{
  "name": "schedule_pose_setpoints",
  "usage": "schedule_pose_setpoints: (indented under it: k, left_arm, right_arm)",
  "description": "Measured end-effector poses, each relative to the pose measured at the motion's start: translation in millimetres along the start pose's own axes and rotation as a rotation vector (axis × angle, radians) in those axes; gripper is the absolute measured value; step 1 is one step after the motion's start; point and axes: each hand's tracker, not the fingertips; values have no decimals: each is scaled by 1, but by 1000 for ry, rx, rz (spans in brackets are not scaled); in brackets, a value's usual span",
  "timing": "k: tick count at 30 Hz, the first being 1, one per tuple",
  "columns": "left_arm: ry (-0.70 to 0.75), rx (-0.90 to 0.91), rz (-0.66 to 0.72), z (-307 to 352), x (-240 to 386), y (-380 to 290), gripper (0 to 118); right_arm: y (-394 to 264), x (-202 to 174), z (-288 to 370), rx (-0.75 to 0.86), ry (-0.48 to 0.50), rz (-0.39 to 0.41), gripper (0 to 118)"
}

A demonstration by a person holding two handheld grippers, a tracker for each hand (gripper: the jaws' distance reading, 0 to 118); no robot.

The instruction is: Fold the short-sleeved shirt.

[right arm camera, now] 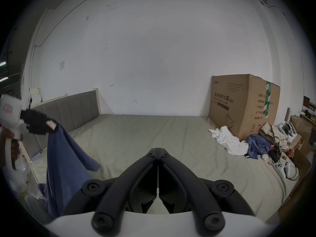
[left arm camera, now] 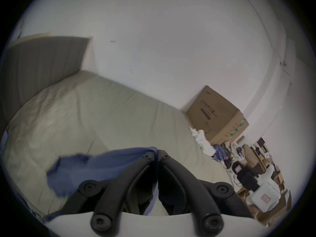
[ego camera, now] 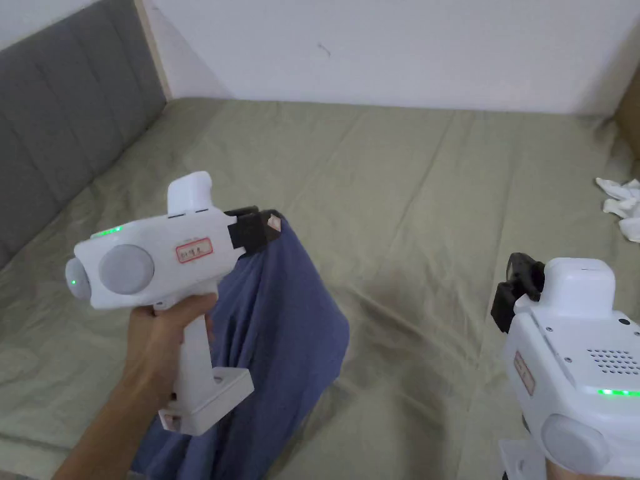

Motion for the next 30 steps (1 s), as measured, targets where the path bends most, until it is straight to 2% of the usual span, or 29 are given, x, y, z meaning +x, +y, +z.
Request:
schedule_pose_setpoints:
  k: [8, 15, 23, 30]
  left_arm:
    - [-170, -22, -169, -52, 109, 32, 7]
    - [-234, -205, -256, -111, 159, -23, 7]
    - [-257, -467, -270, -148, 144, -133, 7]
    - [-43, -666, -307, -189, 97, -208, 7]
  right_arm:
    - [9, 51, 25, 48, -110, -13, 3]
    - [4, 91, 46, 46, -204, -15, 3]
    - [-10, 117, 54, 7, -259, -20, 3]
    - [-23, 115, 51, -36, -255, -22, 3]
